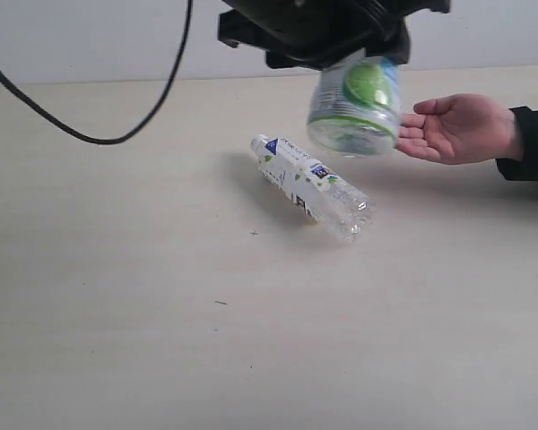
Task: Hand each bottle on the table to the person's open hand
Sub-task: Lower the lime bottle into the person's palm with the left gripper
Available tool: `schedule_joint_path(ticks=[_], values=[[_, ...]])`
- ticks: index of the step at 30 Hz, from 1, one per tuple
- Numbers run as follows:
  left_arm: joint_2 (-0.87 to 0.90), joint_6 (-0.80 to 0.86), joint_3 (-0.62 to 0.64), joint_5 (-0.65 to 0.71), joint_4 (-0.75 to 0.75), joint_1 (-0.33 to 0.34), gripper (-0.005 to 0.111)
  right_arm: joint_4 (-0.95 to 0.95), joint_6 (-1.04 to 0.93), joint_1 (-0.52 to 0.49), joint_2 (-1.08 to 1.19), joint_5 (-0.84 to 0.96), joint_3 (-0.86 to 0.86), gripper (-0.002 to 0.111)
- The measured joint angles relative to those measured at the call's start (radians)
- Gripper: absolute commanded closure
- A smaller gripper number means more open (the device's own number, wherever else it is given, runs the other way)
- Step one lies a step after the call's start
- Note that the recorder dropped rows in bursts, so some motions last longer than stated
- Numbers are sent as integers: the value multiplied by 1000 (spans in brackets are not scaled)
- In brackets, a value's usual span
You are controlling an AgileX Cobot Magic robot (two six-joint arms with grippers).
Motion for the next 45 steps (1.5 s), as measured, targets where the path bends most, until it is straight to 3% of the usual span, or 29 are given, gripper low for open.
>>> schedule_joint_path(ticks=[8,25,33,45], values=[[121,-92,-15,-236,-82,-39,107,0,0,0,0,0,0,108],[464,-84,-393,-274,-359,-24,107,0,0,0,0,0,0,108],[553,-82,-414,-274,-404,27,107,0,0,0,0,0,0,108],[610,-75,-418,-280,-476,32,107,0,0,0,0,0,0,108]])
